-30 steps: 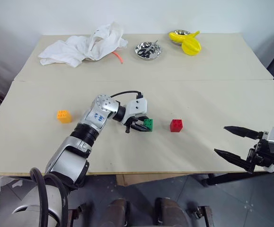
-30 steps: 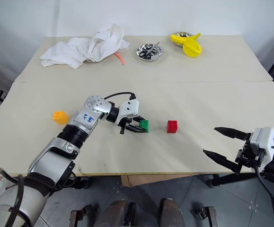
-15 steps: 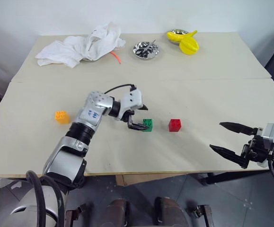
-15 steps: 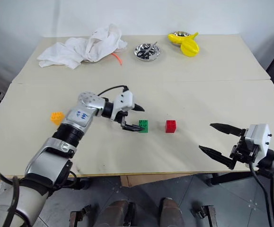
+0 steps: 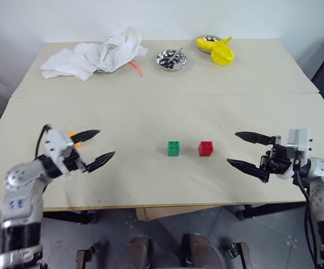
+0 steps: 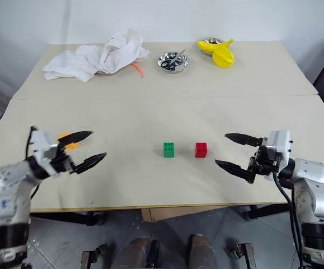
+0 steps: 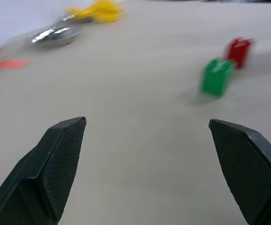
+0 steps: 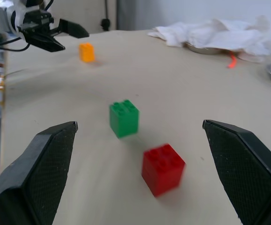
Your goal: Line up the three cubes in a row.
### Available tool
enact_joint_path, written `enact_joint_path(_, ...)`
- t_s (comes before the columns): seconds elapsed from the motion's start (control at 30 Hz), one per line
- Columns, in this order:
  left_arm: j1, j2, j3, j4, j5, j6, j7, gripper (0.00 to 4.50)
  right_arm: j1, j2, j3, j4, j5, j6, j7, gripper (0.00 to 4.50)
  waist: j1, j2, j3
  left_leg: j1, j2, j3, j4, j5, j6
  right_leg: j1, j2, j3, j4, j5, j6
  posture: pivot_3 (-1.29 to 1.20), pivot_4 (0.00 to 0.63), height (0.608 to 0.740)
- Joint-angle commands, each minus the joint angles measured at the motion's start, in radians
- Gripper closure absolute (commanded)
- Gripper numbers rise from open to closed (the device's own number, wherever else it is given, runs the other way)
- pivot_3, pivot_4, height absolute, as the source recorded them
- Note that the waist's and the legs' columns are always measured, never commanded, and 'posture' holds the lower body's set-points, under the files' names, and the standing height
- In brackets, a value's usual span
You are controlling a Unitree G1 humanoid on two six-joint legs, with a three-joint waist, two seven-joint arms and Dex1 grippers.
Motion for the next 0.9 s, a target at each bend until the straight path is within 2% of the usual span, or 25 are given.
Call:
enact_joint_path(0.03,0.209,-0.096,0.202,-0.09,-0.027,-0.051,0.167,0.02,-0.05,0.022,0.009,-0.002,0.017,-0.03,0.032,0.0,-0.001,0.0,0.0,0.0,0.0,0.0,0.0,0.0,0.0,0.0,0.0,0.0,0.0,0.0,0.0,0.0,0.15,0.74)
enact_joint_path(0.17,0.417,-0.205,0.34,-0.1,-0.043,-0.111,0.275,0.02,-0.078,0.02,0.043,0.013,0.009,-0.019,0.077,0.0,0.003,-0.001,0.0,0.0,0.001,0.0,-0.001,-0.001,-0.001,0.0,0.0,0.0,-0.001,0.0,-0.001,0.0,0.15,0.74)
enact_joint_path(0.3,0.473,-0.234,0.391,-0.086,-0.099,-0.105,0.327,0.02,-0.096,0.013,0.059,0.042,-0.003,-0.026,0.108,0.0,0.029,-0.001,-0.001,0.001,0.0,-0.002,0.0,0.0,-0.001,0.003,-0.001,-0.002,-0.004,-0.001,-0.002,0.0,0.15,0.74)
enact_joint_path(0.4,0.481,-0.247,0.363,-0.136,-0.153,-0.069,0.342,0.02,-0.118,0.011,0.06,0.084,-0.018,-0.048,0.127,0.0,0.031,-0.001,-0.001,0.005,0.0,-0.002,0.0,-0.001,0.0,0.009,-0.001,-0.001,-0.007,-0.001,-0.003,0.0,0.15,0.74)
enact_joint_path(0.57,0.409,-0.196,0.266,-0.228,-0.169,0.051,0.413,0.02,-0.122,0.012,0.061,0.107,-0.028,-0.061,0.152,0.0,0.028,-0.001,-0.001,0.005,0.001,-0.003,-0.001,-0.002,0.0,0.008,0.0,-0.001,-0.006,-0.001,-0.003,0.0,0.15,0.74)
enact_joint_path(0.67,0.329,-0.139,0.219,-0.278,-0.186,0.199,0.508,0.02,-0.116,0.011,0.061,0.106,-0.032,-0.06,0.159,0.0,0.021,-0.001,-0.001,0.005,0.001,-0.003,-0.001,-0.002,-0.001,0.007,0.0,-0.002,-0.004,-0.001,-0.003,0.0,0.15,0.74)
enact_joint_path(0.9,0.007,0.016,0.073,-0.254,-0.164,0.607,0.754,0.02,-0.093,0.005,0.067,0.091,-0.027,-0.06,0.188,0.0,0.01,-0.001,-0.001,0.005,0.001,-0.003,-0.001,-0.002,-0.001,0.005,0.001,-0.001,0.001,-0.001,-0.003,0.0,0.15,0.74)
